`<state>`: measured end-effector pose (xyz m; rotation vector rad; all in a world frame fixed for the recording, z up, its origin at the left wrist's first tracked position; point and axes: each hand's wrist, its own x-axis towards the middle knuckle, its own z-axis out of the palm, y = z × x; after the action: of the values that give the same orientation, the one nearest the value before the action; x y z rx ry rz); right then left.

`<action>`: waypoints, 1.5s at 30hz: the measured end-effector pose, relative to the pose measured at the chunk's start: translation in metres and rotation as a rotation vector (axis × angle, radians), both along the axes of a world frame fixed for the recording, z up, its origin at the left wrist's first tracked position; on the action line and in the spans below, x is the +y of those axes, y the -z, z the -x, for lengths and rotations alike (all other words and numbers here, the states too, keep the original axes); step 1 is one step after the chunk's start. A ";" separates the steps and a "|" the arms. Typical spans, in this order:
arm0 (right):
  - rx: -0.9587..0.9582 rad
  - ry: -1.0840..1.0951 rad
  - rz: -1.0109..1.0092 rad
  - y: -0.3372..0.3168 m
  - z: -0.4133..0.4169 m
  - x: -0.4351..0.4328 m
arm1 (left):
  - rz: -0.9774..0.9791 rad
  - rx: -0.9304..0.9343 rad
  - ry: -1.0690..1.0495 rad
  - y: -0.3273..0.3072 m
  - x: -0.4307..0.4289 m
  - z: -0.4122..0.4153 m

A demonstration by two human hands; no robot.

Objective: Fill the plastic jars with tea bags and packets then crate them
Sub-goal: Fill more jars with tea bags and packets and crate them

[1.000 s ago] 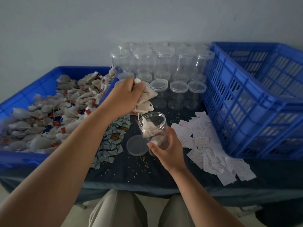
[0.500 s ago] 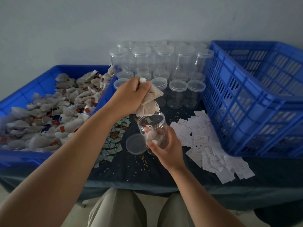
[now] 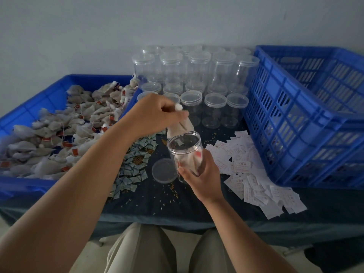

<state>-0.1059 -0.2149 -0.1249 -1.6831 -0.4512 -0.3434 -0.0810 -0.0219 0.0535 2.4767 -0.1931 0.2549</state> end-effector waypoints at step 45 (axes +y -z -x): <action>0.092 -0.012 0.079 0.008 -0.003 0.002 | -0.341 0.650 -0.403 0.073 0.177 0.058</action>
<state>-0.1026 -0.2126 -0.1328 -1.7645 -0.4104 -0.2410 -0.1391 0.1548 -0.0199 2.7675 0.5815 -0.4593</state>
